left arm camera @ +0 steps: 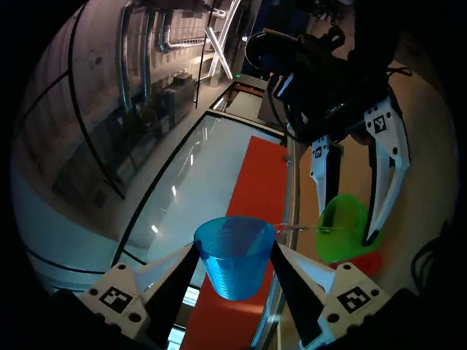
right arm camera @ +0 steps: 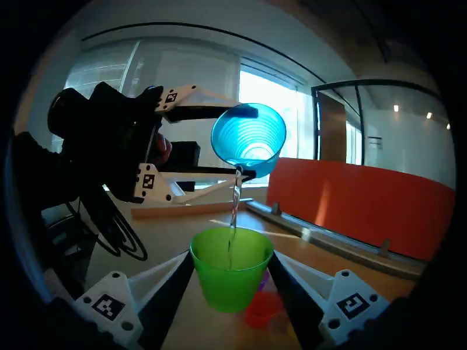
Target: Pour water
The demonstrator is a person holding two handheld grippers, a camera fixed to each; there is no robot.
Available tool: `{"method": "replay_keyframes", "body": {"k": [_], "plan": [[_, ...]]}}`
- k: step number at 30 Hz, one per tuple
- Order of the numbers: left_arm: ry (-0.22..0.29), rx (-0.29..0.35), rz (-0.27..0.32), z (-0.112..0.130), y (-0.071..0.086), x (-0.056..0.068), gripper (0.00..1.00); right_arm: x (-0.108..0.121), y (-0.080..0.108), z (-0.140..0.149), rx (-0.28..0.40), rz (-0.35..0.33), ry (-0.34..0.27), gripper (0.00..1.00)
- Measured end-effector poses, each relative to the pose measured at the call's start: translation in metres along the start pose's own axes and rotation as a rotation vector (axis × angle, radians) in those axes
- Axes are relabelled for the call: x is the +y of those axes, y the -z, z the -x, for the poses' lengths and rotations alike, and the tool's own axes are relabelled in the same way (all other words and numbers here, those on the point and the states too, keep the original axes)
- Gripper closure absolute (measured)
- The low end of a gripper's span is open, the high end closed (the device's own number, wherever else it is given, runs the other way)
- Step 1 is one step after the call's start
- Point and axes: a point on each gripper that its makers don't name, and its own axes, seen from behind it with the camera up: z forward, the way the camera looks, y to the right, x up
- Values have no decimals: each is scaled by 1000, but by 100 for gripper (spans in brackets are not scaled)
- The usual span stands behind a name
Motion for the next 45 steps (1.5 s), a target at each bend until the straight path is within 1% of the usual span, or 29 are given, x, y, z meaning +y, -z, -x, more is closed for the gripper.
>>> {"method": "replay_keyframes", "body": {"k": [12,29,45], "plan": [[-37,7,-5,-3,2,-2,15,2,1,-1,6,4,2,10],[-100,15,-5,-3,-4,-2,15,4,2,-1,11,8,2,10],[-152,25,-7,-6,-5,-1,15,5,3,-3,16,12,6,10]]}}
